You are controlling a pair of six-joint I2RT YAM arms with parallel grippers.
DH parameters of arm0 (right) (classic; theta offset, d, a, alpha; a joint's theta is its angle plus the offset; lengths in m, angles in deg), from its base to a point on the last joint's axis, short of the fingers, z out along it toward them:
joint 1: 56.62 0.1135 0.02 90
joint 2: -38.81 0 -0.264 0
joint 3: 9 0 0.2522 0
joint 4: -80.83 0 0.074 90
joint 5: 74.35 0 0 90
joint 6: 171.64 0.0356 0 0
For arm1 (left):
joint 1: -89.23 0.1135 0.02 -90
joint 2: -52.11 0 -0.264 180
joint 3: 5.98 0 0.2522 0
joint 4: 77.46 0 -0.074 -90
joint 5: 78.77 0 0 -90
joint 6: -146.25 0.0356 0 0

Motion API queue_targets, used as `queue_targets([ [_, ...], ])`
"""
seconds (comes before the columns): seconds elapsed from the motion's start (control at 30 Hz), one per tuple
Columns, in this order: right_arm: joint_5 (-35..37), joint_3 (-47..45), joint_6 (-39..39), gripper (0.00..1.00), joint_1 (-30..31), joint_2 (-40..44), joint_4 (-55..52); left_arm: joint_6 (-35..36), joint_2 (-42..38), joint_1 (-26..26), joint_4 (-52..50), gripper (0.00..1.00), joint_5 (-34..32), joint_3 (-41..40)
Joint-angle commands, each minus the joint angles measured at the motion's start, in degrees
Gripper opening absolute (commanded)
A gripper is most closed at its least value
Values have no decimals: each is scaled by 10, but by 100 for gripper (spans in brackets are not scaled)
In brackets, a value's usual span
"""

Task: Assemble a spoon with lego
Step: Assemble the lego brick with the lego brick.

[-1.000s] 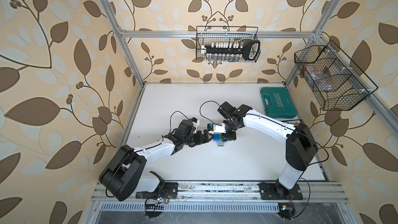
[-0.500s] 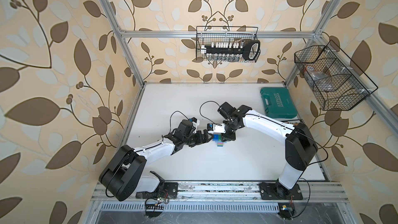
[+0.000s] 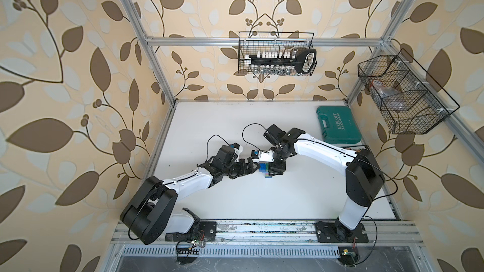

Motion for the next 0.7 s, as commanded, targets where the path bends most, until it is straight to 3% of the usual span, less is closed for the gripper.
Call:
queue_targets([
  [0.0,9,-4,13,72,2,12,11,22,-26,-5,-31,99,-7,25],
  [0.4,13,-1,42,74,-19,43,38,63,-56,14,-154,99,-31,104],
  [0.5,21,35,75,75,-30,50,39,85,-85,81,-228,99,-12,137],
  [0.67,19,113,129,75,-26,37,50,129,-130,281,-348,99,46,201],
])
